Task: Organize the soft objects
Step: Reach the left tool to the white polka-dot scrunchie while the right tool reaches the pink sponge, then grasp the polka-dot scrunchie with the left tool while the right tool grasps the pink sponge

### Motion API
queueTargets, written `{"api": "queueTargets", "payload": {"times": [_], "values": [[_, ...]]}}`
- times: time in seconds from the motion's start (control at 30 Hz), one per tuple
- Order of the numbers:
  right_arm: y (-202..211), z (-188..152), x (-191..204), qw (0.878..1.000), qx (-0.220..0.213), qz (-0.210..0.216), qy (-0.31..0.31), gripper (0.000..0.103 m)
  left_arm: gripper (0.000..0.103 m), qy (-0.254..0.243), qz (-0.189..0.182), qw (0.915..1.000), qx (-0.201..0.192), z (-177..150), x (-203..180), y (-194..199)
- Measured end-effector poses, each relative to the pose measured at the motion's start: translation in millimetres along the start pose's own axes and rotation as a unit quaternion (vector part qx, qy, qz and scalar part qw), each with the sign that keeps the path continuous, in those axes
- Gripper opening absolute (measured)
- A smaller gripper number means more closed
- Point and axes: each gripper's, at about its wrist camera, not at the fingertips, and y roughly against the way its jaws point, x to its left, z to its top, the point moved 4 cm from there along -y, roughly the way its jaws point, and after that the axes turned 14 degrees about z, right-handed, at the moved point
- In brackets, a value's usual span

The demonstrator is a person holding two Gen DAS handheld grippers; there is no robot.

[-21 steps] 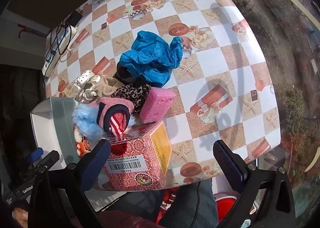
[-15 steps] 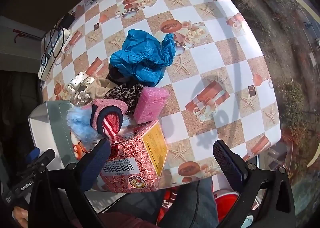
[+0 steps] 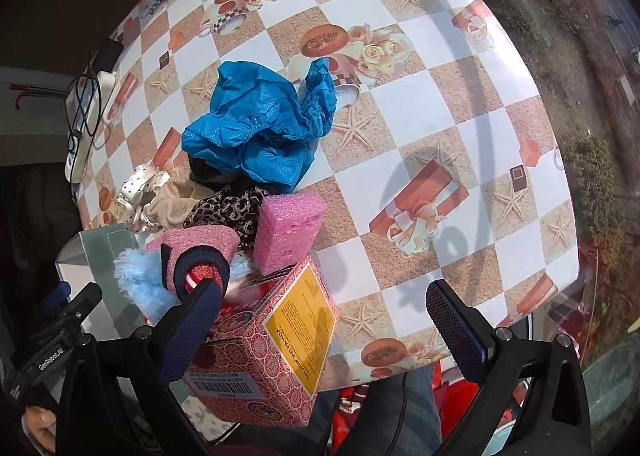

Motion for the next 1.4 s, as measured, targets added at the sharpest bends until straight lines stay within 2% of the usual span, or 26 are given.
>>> {"api": "queueTargets", "payload": {"times": [0.2,0.37,0.43,0.57,0.6,0.7,0.83,0.93,1.03,1.13,1.27,1.4], "values": [[-26,21,-1,1.0,0.021,0.012,-0.002,0.103,0.103,-0.033,0.038,0.9987,-0.001,23,-10,-21],[-62,33,-5,0.997,0.071,0.012,0.0,0.103,0.103,-0.069,0.07,0.9951,0.0,38,-23,-40],[-67,31,-16,0.997,0.08,-0.009,0.0,0.103,0.103,-0.085,0.085,0.9927,-0.001,40,-27,-46],[-52,27,-61,0.995,0.057,-0.083,-0.025,0.103,0.103,-0.094,0.083,0.9921,0.004,48,-33,-56],[-46,25,-74,0.994,0.052,-0.083,-0.041,0.103,0.103,-0.094,0.081,0.9922,0.005,50,-34,-58],[-37,21,-95,0.995,0.041,-0.041,-0.078,0.103,0.103,-0.095,0.081,0.9921,0.012,56,-38,-65],[-39,21,-89,0.997,0.052,-0.006,-0.06,0.103,0.103,-0.098,0.072,0.9923,0.022,62,-45,-73],[-54,17,-66,0.997,0.071,-0.006,-0.043,0.103,0.103,-0.096,0.06,0.9932,0.031,65,-49,-79],[-71,12,-70,0.995,0.076,0.014,-0.07,0.103,0.103,-0.093,0.057,0.9933,0.037,68,-50,-84],[-89,4,-77,0.992,0.064,0.023,-0.107,0.103,0.103,-0.094,0.056,0.9932,0.039,72,-55,-87],[-109,-3,-75,0.991,0.043,0.014,-0.123,0.103,0.103,-0.092,0.057,0.993,0.048,75,-58,-95],[-134,-14,-69,0.992,0.055,0.01,-0.116,0.103,0.1,-0.095,0.052,0.9927,0.052,77,-60,-103]]}}
